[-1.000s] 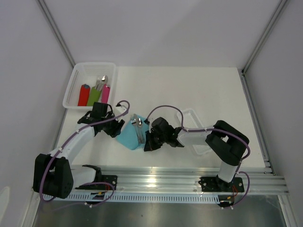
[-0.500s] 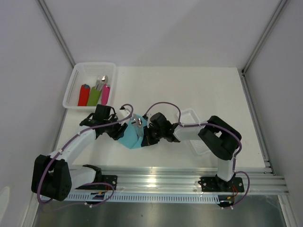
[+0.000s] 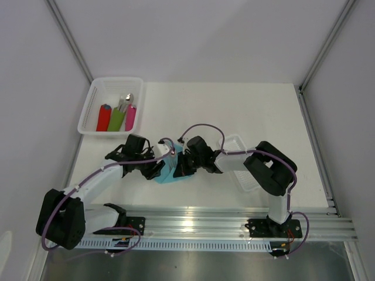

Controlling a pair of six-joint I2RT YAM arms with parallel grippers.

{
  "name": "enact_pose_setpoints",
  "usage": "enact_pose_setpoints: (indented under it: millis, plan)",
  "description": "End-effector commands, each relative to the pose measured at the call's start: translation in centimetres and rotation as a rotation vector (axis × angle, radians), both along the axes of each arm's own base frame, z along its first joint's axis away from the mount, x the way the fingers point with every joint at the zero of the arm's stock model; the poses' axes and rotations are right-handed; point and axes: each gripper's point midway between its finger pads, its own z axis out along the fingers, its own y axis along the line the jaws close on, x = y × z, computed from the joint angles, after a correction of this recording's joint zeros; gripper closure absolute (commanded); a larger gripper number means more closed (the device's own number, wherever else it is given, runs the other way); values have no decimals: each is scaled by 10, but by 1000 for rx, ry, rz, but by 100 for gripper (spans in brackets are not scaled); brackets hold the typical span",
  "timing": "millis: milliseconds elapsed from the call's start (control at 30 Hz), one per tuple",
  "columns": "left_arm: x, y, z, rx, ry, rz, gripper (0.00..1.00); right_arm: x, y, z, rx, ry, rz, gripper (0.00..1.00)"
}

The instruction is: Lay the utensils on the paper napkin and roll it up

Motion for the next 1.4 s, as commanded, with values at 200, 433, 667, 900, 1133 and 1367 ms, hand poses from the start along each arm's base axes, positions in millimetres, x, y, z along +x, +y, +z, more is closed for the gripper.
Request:
enact_pose_setpoints:
  millis: [200,433,667,900,1133,1367]
  plan:
    - [-9,-33,-3,-20,-88,-206,48,14,6,14,84,1,-21,100]
    - [-14,-46,-21,16,-60,-274,53,16,5,11,77,5,-40,100]
    - [-5,-43,-34,71,-46,-242,61,14,10,8,90,24,-28,100]
    - [5,-42,-37,120,-6,-201,65,17,8,12,85,6,-30,100]
    - [0,-41,-37,110,-6,-209,66,24,3,23,86,3,-66,100]
    - [-4,-41,-36,98,3,-204,64,34,-9,31,29,-25,-104,99]
